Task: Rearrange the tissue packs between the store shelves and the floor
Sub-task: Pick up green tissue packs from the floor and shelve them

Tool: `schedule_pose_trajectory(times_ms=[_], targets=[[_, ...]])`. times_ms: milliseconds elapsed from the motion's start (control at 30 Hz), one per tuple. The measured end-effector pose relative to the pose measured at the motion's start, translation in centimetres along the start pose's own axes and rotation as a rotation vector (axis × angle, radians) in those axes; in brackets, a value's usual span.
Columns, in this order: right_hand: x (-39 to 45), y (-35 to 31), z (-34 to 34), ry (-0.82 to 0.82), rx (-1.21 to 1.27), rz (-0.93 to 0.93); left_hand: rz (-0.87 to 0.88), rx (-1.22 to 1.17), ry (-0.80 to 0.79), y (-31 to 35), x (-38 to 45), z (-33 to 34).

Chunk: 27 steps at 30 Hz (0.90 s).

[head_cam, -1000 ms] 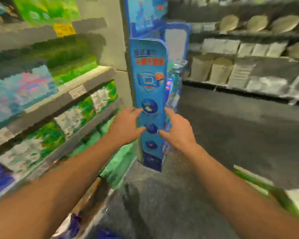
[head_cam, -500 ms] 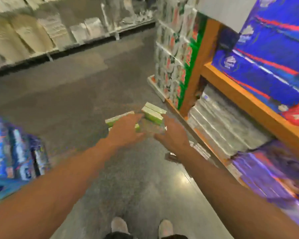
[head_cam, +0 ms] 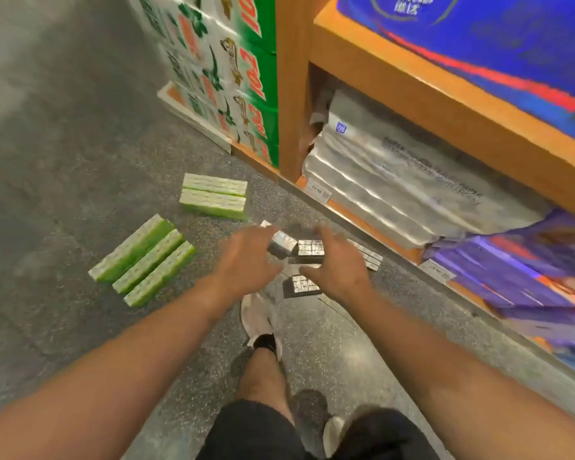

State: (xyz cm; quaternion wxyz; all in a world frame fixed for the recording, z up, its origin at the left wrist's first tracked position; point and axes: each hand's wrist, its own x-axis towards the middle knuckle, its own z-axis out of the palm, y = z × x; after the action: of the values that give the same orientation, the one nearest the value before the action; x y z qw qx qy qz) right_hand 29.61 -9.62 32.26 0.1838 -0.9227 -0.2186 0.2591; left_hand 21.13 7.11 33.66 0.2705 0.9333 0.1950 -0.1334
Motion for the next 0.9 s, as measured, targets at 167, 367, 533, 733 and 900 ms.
schedule_pose_trajectory(times_ms=[167,367,533,733,900], targets=[[16.2,3.4,12.5,-0.047,-0.069,0.071,-0.038,0.024,-0.111,-10.5,15.6,10.8],[29.9,9.6,29.3,-0.126,-0.243,0.038,-0.095,0.109,-0.203,-22.2,25.3,25.4],[35.0,14.2,38.7,-0.180,-0.521,0.067,-0.108,0.086,-0.231,-27.8,27.9,32.6],[33.8,10.7,35.4,-0.155,-0.252,0.052,-0.009,0.080,-0.162,-28.3,27.0,29.2],[29.5,2.3,23.7,-0.207,-0.029,-0.146,0.069,0.162,-0.058,-25.7,25.1,17.3]])
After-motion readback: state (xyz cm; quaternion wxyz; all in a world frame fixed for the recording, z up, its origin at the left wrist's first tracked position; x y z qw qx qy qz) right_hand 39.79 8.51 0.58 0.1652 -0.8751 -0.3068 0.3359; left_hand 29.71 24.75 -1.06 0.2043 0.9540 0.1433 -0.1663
